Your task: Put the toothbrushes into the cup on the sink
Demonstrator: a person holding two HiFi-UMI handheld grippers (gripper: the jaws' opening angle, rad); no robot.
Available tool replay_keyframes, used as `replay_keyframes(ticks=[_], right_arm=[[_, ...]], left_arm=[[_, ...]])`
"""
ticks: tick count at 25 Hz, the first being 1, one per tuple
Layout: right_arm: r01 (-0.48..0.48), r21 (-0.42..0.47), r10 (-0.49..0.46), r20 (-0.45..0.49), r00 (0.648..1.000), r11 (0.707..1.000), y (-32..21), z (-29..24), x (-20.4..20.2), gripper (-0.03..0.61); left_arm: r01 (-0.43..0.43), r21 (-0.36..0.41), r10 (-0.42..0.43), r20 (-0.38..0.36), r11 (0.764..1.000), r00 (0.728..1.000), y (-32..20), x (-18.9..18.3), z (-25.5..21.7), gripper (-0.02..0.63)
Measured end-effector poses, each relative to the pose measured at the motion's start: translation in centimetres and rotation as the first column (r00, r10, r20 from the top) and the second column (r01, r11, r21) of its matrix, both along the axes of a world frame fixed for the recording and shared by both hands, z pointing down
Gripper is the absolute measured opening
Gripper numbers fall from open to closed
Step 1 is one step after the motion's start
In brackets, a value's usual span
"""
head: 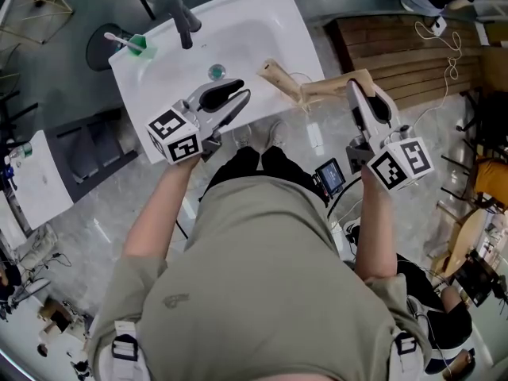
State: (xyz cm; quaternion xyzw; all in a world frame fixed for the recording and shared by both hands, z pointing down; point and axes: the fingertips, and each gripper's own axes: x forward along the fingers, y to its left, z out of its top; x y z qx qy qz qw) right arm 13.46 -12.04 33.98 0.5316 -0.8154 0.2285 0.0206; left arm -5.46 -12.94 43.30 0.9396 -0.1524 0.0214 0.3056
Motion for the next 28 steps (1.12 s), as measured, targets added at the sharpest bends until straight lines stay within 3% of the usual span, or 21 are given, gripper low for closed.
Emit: replay_keyframes(ticks=[6,28], right_arm=[[0.037,0.016,-0.034,-0.125,0.992,0.999,-0.2,1.2,-1.5,0.054],[0.088,0.006,-0.082,-0.305,0.949,0.996,-1.1,7.3,-3.9,0.054]], left_arm=[[0.010,-0.005,-0.010,0.004,1.000,1.000,0.3,-1.6,0.0,0.071],[-0.002,-0.046,0.004,0.049,0.999,0.999,1.2,-3.9,0.8,0.071]])
